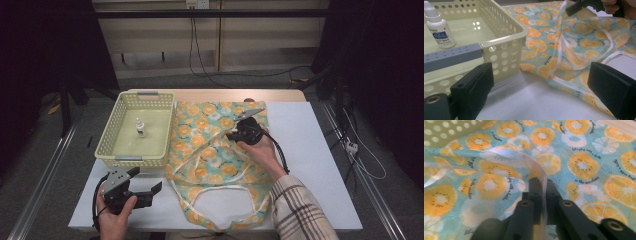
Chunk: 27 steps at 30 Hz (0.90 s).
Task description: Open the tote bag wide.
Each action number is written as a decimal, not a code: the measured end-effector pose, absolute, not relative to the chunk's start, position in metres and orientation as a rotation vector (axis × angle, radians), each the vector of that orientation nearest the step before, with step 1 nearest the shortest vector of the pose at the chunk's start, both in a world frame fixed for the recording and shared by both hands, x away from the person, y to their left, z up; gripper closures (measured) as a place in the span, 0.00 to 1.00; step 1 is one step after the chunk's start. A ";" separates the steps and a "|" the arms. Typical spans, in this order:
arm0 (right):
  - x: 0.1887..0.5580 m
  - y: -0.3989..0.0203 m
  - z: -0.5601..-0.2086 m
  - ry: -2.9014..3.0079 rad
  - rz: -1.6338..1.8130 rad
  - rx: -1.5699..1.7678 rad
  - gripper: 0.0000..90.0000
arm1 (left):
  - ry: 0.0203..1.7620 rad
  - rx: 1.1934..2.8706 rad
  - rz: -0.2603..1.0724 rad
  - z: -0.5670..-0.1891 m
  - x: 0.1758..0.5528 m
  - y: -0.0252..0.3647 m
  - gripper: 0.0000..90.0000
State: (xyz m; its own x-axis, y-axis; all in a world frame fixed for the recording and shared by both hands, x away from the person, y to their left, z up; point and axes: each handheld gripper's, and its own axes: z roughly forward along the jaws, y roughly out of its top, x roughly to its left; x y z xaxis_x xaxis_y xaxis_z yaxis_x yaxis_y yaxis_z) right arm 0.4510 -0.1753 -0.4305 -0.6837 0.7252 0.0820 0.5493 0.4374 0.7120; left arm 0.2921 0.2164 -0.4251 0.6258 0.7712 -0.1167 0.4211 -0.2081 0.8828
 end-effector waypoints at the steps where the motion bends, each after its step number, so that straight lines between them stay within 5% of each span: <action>1: 0.451 -0.176 -0.432 2.453 1.077 1.119 0.88 | 0.957 1.837 0.434 -0.425 0.292 0.217 0.07; 10: 0.442 -0.183 -0.419 2.424 1.161 1.106 0.57 | 0.958 1.837 0.434 -0.425 0.292 0.217 0.07; 12: 0.437 -0.183 -0.413 2.418 1.168 1.100 0.47 | 0.959 1.837 0.432 -0.425 0.292 0.216 0.07; 13: 0.431 -0.183 -0.407 2.390 1.181 1.102 0.35 | 0.959 1.837 0.433 -0.425 0.292 0.216 0.07; 19: 0.409 -0.184 -0.395 2.467 1.183 1.062 0.34 | 0.961 1.837 0.436 -0.425 0.292 0.217 0.07; 21: 0.389 -0.180 -0.393 2.497 1.156 0.989 0.24 | 0.959 1.836 0.434 -0.425 0.292 0.216 0.07; 27: 0.357 -0.169 -0.396 2.552 1.225 0.890 0.31 | 0.961 1.839 0.435 -0.426 0.293 0.215 0.07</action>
State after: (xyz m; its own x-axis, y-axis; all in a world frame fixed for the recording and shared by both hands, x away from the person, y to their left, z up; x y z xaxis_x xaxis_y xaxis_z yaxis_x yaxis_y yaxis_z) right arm 0.3567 -0.1686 -0.3960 -0.8062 0.5836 0.0971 0.4407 0.4829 0.7567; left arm 0.2927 0.2153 -0.4258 0.6228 0.7738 -0.1156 0.4235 -0.2092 0.8814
